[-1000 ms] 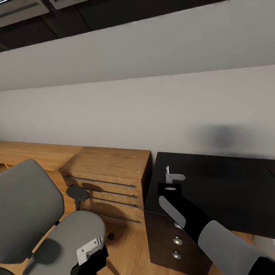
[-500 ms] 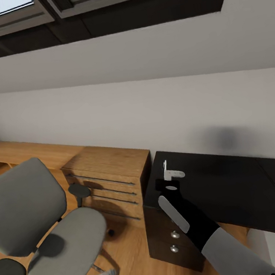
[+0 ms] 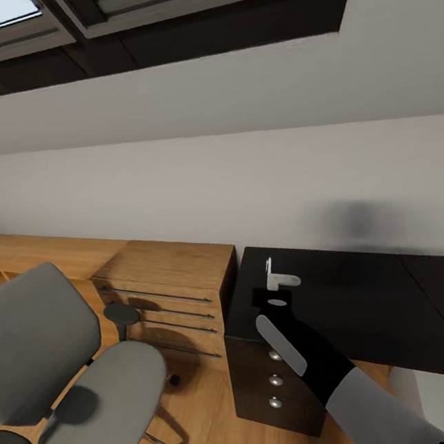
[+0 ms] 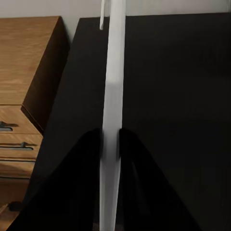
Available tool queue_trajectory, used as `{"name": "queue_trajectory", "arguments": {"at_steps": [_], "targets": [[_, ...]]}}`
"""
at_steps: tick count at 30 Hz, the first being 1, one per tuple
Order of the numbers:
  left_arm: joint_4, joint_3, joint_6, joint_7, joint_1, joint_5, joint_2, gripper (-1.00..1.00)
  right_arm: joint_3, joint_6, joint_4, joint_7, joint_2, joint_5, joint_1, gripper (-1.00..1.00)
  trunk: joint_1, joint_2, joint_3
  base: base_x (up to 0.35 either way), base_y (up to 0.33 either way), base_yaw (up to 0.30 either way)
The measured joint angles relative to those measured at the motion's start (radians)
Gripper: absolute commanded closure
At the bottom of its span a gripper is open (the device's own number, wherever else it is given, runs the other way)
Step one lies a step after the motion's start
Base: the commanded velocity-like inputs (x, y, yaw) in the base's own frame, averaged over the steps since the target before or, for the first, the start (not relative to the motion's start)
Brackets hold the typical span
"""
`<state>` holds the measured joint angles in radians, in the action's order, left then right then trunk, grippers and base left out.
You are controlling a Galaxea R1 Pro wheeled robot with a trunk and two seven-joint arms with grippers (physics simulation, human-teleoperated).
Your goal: In the bedroom, organize the workspace by keeping the computer under the desk, ensuring the monitor is on the desk, placing the keyboard on the desk next to the monitor, placing the mouse on the desk next to the keyboard, moving the folder from the swivel chair onto the desk next to the mouse, stacking the notebook on top of the folder with the pen on top of the notebook, and positioning the swivel chair next to the desk.
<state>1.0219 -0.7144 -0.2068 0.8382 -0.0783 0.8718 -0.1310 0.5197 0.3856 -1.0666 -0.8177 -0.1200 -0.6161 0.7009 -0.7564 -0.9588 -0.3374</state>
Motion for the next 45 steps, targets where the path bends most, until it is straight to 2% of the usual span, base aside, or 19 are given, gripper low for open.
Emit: {"name": "queue_trajectory", "arguments": {"at_steps": [1, 2, 5, 9, 11, 15, 17, 20, 26, 27, 31, 32, 33, 35, 38, 41, 43, 45], "targets": [[-0.045, 0.018, -0.001, -0.027, 0.000, -0.002, 0.013, -1.00, 0.000, 0.000, 0.000, 0.000, 0.001, -0.001, -0.001, 1.00, 0.004, 0.007, 0.003, 0.000, 0.000, -0.231], [-0.124, 0.040, 0.000, -0.085, 0.000, -0.006, 0.032, -1.00, -0.004, 0.000, -0.001, 0.000, 0.024, -0.031, -0.001, 1.00, 0.008, 0.014, 0.007, 0.000, 0.000, -0.246], [-0.133, 0.043, 0.001, -0.092, -0.001, -0.009, 0.034, -1.00, -0.036, 0.001, -0.002, 0.001, 0.048, -0.082, -0.001, 1.00, 0.019, 0.035, 0.018, 0.000, 0.000, -0.262], [-0.136, 0.044, 0.002, -0.093, -0.001, -0.009, 0.035, -1.00, -0.115, 0.002, -0.001, 0.002, 0.071, -0.122, -0.001, 1.00, 0.035, 0.063, 0.033, 0.000, 0.000, -0.275], [-0.136, 0.044, 0.001, -0.094, -0.001, -0.010, 0.035, -1.00, -0.134, 0.001, 0.001, 0.003, 0.074, -0.127, -0.001, 1.00, 0.042, 0.077, 0.040, 0.000, 0.000, -0.282], [-0.136, 0.045, 0.002, -0.094, -0.001, -0.010, 0.034, -1.00, -0.206, 0.000, 0.007, 0.003, 0.086, -0.132, -0.001, 1.00, 0.058, 0.105, 0.054, 0.000, 0.000, -0.288], [-0.136, 0.045, 0.002, -0.094, -0.001, -0.010, 0.034, -1.00, -0.228, -0.001, 0.008, 0.003, 0.091, -0.132, -0.001, 1.00, 0.065, 0.119, 0.061, 0.000, 0.000, -0.289], [-0.136, 0.045, 0.002, -0.094, -0.001, -0.010, 0.034, -1.00, -0.242, 0.000, 0.009, 0.004, 0.103, -0.133, -0.001, 1.00, 0.077, 0.140, 0.072, 0.000, 0.000, -0.290], [-0.136, 0.050, 0.003, -0.094, 0.000, -0.010, 0.034, -1.00, -0.253, -0.002, 0.011, 0.004, 0.128, -0.134, -0.001, 1.00, 0.077, 0.141, 0.074, 0.000, 0.000, -0.290], [-0.136, 0.052, 0.003, -0.093, 0.000, -0.009, 0.031, -1.00, -0.278, -0.005, 0.014, 0.006, 0.162, -0.130, -0.001, 1.00, 0.077, 0.141, 0.074, 0.000, 0.000, -0.290], [-0.154, 0.050, 0.004, -0.092, 0.000, -0.002, 0.029, -1.00, -0.311, -0.008, 0.047, 0.014, 0.226, -0.134, -0.001, 1.00, 0.077, 0.141, 0.076, 0.000, 0.000, -0.290], [-0.189, 0.049, 0.011, -0.093, 0.000, 0.000, 0.028, -1.00, -0.332, -0.008, 0.061, 0.026, 0.258, -0.134, -0.001, 1.00, 0.077, 0.141, 0.076, 0.000, 0.000, -0.290], [-0.219, 0.049, 0.024, -0.093, 0.000, 0.001, 0.029, -1.00, -0.345, -0.008, 0.068, 0.038, 0.275, -0.136, -0.001, 1.00, 0.077, 0.141, 0.076, 0.000, 0.000, -0.290], [-0.266, 0.048, 0.064, -0.094, 0.000, 0.002, 0.029, -1.00, -0.363, -0.007, 0.074, 0.059, 0.292, -0.137, -0.001, 1.00, 0.077, 0.141, 0.077, 0.000, 0.000, -0.291], [-0.355, 0.044, 0.186, -0.098, 0.000, -0.001, 0.034, -1.00, -0.382, -0.007, 0.122, 0.103, 0.323, -0.137, -0.001, 1.00, 0.077, 0.141, 0.078, 0.000, 0.000, -0.291], [-0.425, 0.030, 0.256, -0.105, 0.000, -0.010, 0.041, -1.00, -0.397, -0.009, 0.192, 0.153, 0.336, -0.137, 0.000, 1.00, 0.077, 0.141, 0.079, 0.000, 0.000, -0.291], [-0.451, 0.023, 0.276, -0.107, 0.000, -0.012, 0.045, -1.00, -0.409, -0.010, 0.208, 0.167, 0.341, -0.135, 0.000, 1.00, 0.077, 0.140, 0.080, 0.000, 0.000, -0.292], [-0.467, 0.020, 0.289, -0.108, 0.000, -0.014, 0.049, -1.00, -0.438, -0.011, 0.225, 0.181, 0.352, -0.134, 0.000, 1.00, 0.077, 0.140, 0.081, 0.000, 0.000, -0.293]]}}
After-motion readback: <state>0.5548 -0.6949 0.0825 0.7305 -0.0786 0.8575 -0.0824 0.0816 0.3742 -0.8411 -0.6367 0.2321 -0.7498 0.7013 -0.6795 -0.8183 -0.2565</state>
